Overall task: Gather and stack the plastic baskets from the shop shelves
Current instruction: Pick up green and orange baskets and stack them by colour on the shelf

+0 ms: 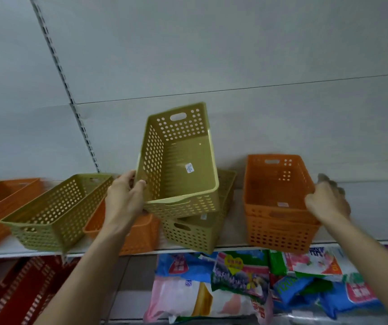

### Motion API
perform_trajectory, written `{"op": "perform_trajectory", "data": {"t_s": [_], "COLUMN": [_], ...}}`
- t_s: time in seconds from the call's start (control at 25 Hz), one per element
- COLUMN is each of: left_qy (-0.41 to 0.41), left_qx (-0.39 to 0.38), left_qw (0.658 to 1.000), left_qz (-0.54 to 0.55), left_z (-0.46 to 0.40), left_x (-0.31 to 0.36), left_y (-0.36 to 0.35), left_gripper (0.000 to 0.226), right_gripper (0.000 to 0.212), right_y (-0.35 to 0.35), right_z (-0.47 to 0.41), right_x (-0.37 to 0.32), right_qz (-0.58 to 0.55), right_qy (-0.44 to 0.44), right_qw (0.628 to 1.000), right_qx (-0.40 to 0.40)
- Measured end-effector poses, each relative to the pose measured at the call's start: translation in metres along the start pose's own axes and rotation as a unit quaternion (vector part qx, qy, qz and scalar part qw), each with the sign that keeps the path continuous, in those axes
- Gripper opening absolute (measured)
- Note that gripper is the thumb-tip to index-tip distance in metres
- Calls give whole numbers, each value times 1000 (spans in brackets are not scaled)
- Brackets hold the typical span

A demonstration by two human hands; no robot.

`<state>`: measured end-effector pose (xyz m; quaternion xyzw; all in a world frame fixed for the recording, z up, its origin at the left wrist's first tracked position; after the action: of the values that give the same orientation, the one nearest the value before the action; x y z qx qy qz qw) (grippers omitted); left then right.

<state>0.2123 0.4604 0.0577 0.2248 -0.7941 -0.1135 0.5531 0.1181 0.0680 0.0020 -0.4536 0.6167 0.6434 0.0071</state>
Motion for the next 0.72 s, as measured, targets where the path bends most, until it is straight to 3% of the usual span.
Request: {"op": "perform_trajectory", "data": {"t_s": [0.08, 0.16, 0.28, 0.32, 0.4, 0.72], "left_qy": [-14, -21, -30, -33, -38, -22], "left_qx": [-11, -25, -59, -70, -98, -140], "left_qw": [1000, 999, 997, 996, 994, 988], "left_qz": [-21, -37, -36, -37, -43, -61], "left_z": [-5, -9, -22, -26, -32, -55], "left_x": [-2, -4, -11, -14, -21, -33], "left_y": [-13, -25, -33, -35, -37, -42], "left_gripper": [23, 23, 24, 26, 32, 35], "right_gripper": [57, 63, 64, 58, 45, 37], "right_y": [8, 12, -17, -29, -39, -48], "right_z": [24, 73, 143, 153, 156, 162], "right_x": [-27, -71, -121, -128, -136, -157], "right_qz": [-46, -128, 26, 64, 50, 27], "right_qy": [129, 310, 509, 534, 520, 479], "right_qw": [988, 941, 860, 843, 852, 874], "right_qx": [77, 46, -17, -2, 23, 73]}}
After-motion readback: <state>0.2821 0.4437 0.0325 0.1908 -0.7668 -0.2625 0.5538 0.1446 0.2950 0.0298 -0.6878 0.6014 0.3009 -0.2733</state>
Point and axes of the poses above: each hand's wrist, its own z-axis away from the middle knuckle, its own y-axis out of the back of the hand, x = y × z, the point moved 2 cm from there along -z, towards the middle knuckle, and after that the axes turned 2 degrees about -y, right-handed, at the moved point
